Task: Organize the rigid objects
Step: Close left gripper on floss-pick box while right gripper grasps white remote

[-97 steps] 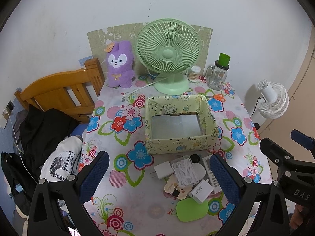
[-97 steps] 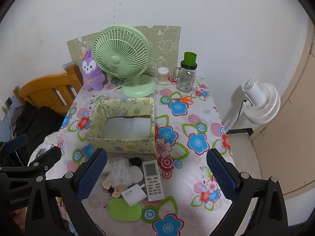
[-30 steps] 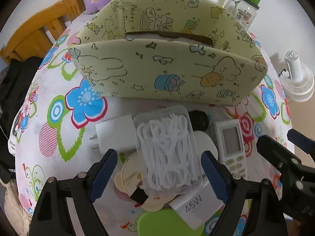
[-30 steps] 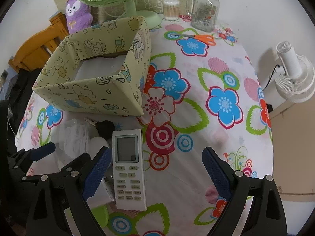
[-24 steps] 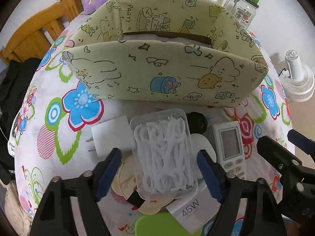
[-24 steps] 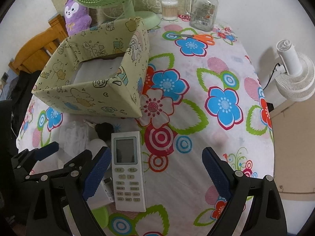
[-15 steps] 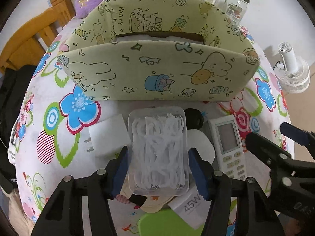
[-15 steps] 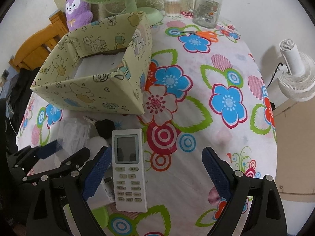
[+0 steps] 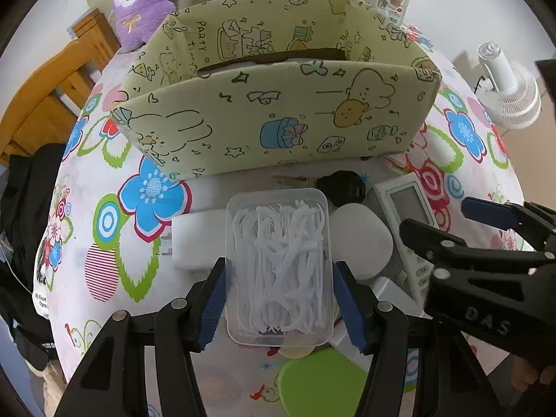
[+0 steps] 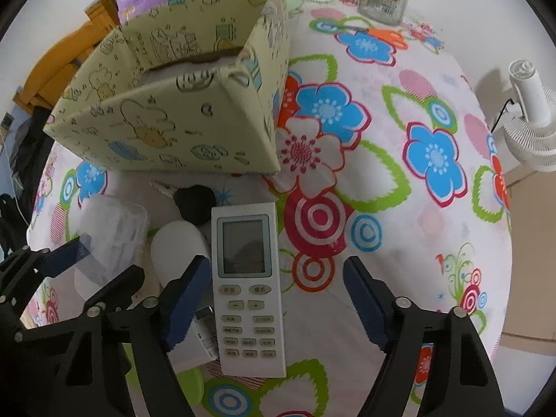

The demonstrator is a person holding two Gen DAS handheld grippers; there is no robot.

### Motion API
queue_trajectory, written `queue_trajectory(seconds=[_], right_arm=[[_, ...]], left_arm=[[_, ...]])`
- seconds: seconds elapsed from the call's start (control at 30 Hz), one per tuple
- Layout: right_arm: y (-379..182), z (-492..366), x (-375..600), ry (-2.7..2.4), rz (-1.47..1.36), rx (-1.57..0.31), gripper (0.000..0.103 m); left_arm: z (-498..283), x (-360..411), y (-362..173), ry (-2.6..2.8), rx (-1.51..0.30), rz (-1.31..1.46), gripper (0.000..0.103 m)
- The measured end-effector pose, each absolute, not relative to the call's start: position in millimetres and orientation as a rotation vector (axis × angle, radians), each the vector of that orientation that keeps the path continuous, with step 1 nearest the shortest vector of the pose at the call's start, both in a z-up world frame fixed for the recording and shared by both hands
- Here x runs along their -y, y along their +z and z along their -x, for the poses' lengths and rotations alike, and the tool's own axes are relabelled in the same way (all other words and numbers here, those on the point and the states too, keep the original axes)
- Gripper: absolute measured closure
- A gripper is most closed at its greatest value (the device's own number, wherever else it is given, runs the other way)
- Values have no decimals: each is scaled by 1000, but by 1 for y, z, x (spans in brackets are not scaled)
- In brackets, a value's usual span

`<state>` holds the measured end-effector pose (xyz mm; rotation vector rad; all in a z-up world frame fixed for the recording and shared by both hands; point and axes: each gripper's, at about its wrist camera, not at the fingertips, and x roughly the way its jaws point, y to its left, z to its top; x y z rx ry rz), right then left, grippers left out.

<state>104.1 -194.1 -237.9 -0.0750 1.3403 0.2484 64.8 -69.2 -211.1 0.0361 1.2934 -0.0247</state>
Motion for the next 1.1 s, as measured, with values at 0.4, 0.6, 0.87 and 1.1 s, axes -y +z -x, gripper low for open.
queue_trajectory(seconds=[0.4,0.6,0.87,1.1], right_arm=[[-249,-102,185,220,86,-1374,35],[-260,-101,182,197,95,-1393,40],[-253,-101,171,196,106,-1364,56],[-220,-104,177,177,92,-1322,56]], left_arm=[[-71,66,-222,-51,-1309,-63,42],[-66,75,-226,-64,-1309,-104,43],[-70,70,-217,-99,-1306,-64,44],[-73,71,-192,-127,-1249,-83,44]])
